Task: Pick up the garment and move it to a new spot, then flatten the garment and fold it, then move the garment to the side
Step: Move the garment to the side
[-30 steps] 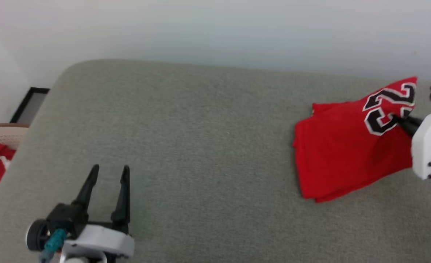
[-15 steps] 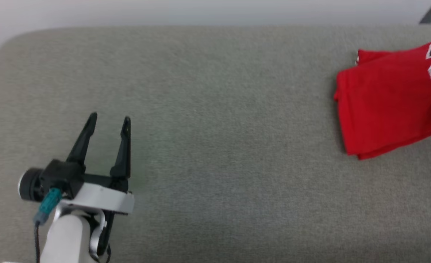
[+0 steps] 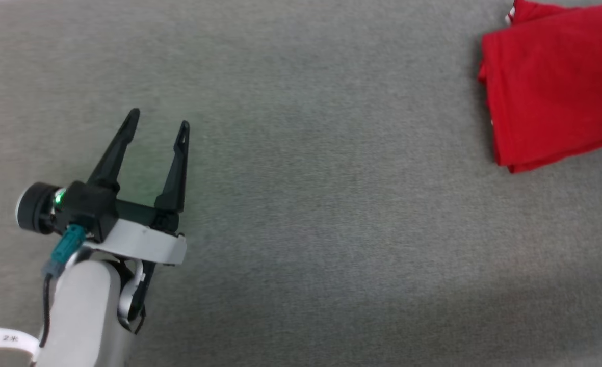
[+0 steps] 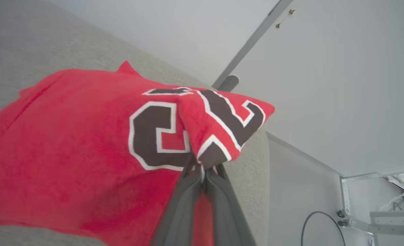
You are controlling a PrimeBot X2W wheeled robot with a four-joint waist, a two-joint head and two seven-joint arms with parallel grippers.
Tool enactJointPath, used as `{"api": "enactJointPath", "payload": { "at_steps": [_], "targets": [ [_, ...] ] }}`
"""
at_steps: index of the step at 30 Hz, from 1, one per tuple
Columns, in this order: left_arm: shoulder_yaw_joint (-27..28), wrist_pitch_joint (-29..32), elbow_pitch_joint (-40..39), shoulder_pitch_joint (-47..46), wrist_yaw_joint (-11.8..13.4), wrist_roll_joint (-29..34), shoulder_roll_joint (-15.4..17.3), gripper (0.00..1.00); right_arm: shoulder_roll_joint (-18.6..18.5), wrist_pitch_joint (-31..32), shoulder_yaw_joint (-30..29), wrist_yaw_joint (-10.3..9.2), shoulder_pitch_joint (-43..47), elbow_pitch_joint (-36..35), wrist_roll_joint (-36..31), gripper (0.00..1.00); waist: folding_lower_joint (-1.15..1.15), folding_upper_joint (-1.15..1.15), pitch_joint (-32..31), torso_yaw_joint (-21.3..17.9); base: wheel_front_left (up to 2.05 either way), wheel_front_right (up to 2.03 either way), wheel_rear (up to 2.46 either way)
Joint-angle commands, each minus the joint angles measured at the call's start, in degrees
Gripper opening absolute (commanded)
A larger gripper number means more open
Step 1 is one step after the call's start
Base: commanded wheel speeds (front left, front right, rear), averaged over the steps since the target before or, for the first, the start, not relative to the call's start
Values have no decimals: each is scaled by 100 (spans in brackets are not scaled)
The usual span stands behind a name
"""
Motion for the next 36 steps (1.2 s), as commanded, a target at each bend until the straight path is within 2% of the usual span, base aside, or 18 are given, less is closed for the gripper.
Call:
{"api": "enactJointPath", "payload": {
  "at_steps": [1, 7, 14, 20, 24, 29, 36],
  "targets": [
    [-29, 5, 11, -114, -19, -32, 62, 100, -26, -93, 55, -6, -133, 96, -8, 0, 0, 0, 338, -336, 0, 0, 0],
    [-242, 5, 23, -370, -19, -85, 219, 100, -123, -494, 334, -6, -534, 651, -167, 0, 0, 0, 607, -474, 0, 0, 0],
    [-420, 5, -9, -588, -16, -101, 326, 100, -192, -797, 647, -6, -826, 1199, -454, 0, 0, 0, 877, -464, 0, 0, 0],
    [-582, 5, -8, -758, -16, -165, 371, 100, -257, -1068, 947, -6, -1116, 1785, -1137, 0, 0, 0, 1073, -335, 0, 0, 0],
    [-605, 6, 34, -795, -4, -193, 412, 100, -262, -1072, 1113, -7, -1328, 2132, -1823, 0, 0, 0, 1171, -245, 0, 0, 0],
    [-614, 12, 51, -779, -3, -204, 425, 100, -221, -1121, 1038, -7, -1533, 2508, -2466, 0, 0, 0, 1285, -122, 0, 0, 0],
    [-615, 25, 67, -741, -3, -209, 407, 100, 129, -1066, 615, -6, -1408, 3026, -2499, 0, 0, 0, 1374, 5, 0, 0, 0]
  ]
}}
